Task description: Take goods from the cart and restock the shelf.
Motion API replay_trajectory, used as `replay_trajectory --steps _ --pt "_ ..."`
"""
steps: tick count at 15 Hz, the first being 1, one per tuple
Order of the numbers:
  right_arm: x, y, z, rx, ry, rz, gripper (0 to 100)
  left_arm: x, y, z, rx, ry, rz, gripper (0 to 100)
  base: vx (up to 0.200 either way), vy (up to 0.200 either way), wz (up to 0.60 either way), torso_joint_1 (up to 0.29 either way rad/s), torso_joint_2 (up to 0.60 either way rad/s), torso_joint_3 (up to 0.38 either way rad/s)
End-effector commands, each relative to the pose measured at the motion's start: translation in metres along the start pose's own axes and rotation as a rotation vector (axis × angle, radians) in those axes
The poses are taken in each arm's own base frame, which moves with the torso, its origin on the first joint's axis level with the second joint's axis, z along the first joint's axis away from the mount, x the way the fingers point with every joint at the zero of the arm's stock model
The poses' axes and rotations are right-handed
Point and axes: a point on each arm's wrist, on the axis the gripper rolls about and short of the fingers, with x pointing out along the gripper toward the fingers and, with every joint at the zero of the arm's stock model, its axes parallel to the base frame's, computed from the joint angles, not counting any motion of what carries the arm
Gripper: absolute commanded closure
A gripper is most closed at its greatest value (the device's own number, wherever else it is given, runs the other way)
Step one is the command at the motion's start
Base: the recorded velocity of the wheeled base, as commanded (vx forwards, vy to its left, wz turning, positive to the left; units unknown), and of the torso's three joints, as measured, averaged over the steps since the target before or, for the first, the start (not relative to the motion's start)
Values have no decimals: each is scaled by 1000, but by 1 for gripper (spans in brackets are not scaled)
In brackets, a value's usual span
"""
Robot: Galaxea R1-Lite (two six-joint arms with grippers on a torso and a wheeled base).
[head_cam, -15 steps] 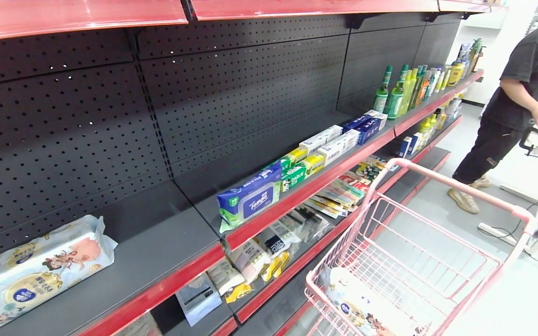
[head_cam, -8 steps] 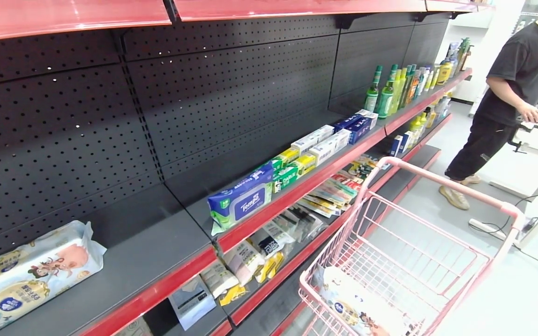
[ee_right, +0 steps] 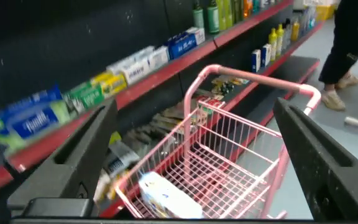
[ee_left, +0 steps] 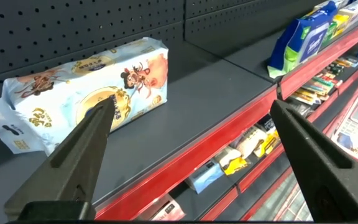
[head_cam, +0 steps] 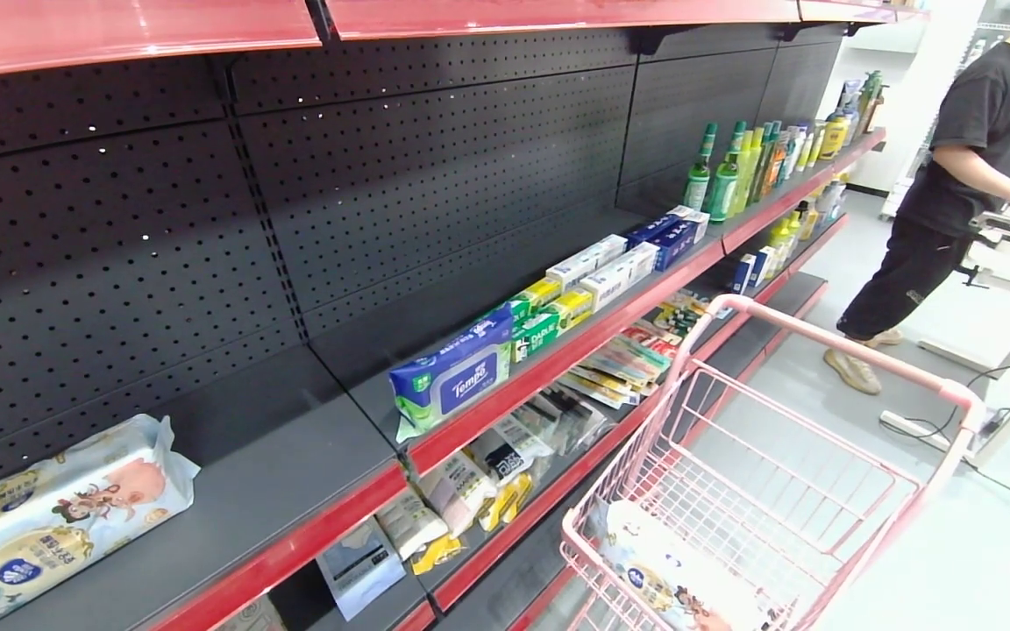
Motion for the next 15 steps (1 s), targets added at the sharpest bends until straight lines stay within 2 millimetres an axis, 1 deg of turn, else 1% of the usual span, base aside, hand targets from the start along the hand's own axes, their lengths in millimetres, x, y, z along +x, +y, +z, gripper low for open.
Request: replay_trajectory --steps 1,2,3,4,5,6,7,8,9,11,13,15 --pt "158 18 39 60 529 -195 0 0 0 0 1 0 -5 0 0 0 0 0 0 0" --pt "194 18 6 24 707 -184 0 0 0 0 1 0 -11 0 0 0 0 0 0 0" --pt "210 19 -10 -10 785 -175 0 0 0 0 1 0 -11 0 0 0 0 0 0 0" --pt "236 34 -56 -113 1010 -20 0 0 0 0 1 0 -11 0 0 0 0 0 0 0" --pt "244 38 -72 -137 1081 30 0 0 0 0 3 0 -11 0 0 0 0 0 0 0" --pt "266 42 -103 -215 1175 111 0 0 0 0 1 0 -11 0 0 0 0 0 0 0" --pt "276 44 -115 -251 1197 157 0 0 0 0 1 0 -11 0 0 0 0 0 0 0" --pt "291 47 -135 -299 1230 222 0 0 0 0 1 0 -11 0 0 0 0 0 0 0" --pt "298 54 -153 -339 1264 295 0 0 0 0 1 0 -11 0 0 0 0 0 0 0" --pt "299 60 -175 -388 1318 374 0 0 0 0 1 0 -11 0 0 0 0 -68 173 95" --pt "293 63 -184 -399 1358 411 0 0 0 0 1 0 -11 0 0 0 0 -85 212 110" --pt "287 65 -190 -410 1374 432 0 0 0 0 1 0 -11 0 0 0 0 -102 217 120"
